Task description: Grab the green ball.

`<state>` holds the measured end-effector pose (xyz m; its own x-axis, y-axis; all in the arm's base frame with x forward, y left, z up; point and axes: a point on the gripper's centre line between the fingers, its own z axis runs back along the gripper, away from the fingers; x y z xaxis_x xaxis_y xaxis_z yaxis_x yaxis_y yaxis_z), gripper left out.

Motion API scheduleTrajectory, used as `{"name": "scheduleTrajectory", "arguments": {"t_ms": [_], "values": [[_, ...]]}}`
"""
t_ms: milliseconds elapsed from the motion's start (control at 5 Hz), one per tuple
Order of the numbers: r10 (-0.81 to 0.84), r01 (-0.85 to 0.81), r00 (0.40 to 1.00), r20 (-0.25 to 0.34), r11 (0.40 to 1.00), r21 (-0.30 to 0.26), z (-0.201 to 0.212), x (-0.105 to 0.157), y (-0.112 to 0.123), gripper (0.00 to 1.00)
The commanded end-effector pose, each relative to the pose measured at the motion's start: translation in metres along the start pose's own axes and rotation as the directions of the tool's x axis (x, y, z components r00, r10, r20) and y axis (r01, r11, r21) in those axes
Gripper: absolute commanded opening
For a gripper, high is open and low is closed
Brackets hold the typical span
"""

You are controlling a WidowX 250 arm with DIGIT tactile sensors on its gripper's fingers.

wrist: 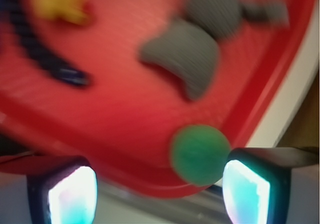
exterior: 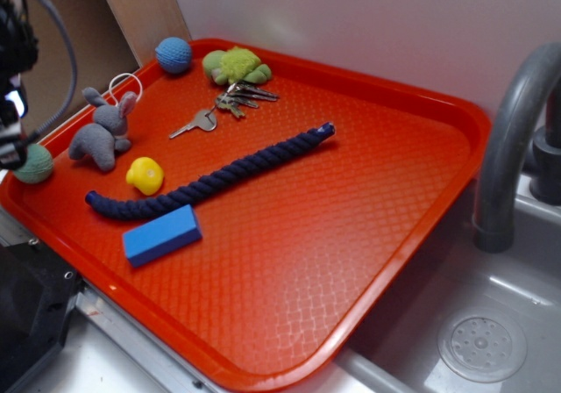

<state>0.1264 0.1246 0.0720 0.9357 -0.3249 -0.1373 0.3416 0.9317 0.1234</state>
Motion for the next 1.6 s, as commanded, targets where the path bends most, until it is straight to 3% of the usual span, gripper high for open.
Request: {"name": "scheduleTrajectory", "arguments": {"t_ms": [0,600,1000,1200,1400], "values": [[0.126,-0.173,0.972,0.199,0.956,0.238,0.000,0.007,0.053,1.00],[0.126,-0.173,0.972,0.199,0.956,0.238,0.000,0.007,0.053,1.00],[0.075,-0.071,0.997,-0.023,0.987,0.147,-0.036,-0.037,0.029,1.00],[0.027,-0.022,0.999,-0.040,0.994,0.110,-0.032,-0.048,0.009,1.00],[0.032,-0.028,0.999,-0.021,0.986,0.163,-0.032,-0.044,0.009,0.00]]}}
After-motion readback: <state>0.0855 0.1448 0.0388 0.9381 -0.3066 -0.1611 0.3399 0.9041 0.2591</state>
